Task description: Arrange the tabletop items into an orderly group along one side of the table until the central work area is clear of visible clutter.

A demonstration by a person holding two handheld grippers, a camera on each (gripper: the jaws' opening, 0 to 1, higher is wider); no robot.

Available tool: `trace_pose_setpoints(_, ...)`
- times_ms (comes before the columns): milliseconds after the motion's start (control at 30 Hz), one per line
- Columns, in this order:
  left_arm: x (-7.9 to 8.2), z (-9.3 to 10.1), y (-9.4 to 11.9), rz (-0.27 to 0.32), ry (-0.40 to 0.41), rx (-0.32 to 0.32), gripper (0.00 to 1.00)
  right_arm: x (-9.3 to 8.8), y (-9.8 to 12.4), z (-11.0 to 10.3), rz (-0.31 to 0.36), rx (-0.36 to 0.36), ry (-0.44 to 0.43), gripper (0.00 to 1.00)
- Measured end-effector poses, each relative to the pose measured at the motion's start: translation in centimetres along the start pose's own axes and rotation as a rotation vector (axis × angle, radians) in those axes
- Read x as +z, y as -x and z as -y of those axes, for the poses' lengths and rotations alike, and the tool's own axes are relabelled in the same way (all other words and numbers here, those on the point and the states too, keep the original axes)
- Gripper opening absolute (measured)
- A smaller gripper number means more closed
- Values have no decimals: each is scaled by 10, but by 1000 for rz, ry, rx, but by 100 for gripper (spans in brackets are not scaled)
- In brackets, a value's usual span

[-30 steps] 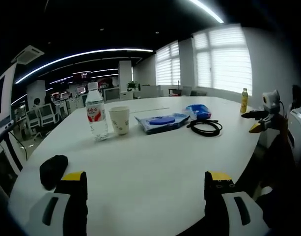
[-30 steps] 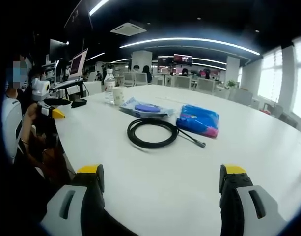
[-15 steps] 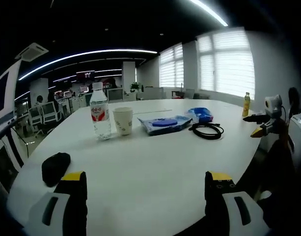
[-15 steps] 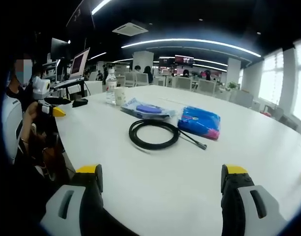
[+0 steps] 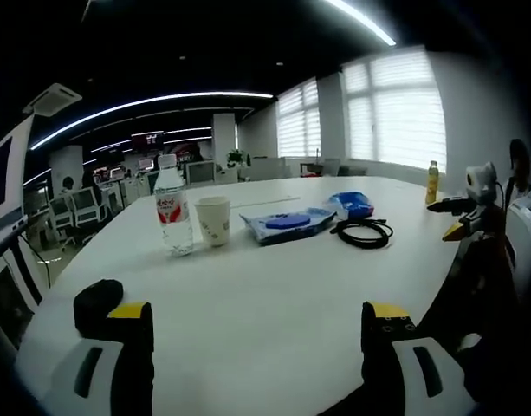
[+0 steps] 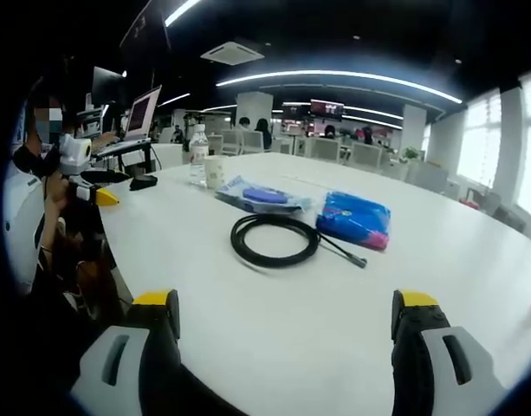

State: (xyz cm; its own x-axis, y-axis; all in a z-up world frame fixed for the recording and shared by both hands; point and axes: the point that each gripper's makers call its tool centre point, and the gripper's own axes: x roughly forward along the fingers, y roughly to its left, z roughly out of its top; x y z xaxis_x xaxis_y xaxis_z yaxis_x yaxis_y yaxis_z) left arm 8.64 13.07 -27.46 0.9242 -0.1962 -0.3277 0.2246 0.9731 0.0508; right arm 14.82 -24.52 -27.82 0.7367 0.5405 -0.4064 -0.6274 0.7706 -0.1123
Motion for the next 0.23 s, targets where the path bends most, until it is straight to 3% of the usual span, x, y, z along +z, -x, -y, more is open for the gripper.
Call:
trace_pose_setpoints(67,2,3,1,8,2,-13,100,-1,-3,-2,-21,-4,10,99)
trace_pose_setpoints(233,-1,5,0,-16,-18,-5,100,8,-6,-8,9,46,16,99)
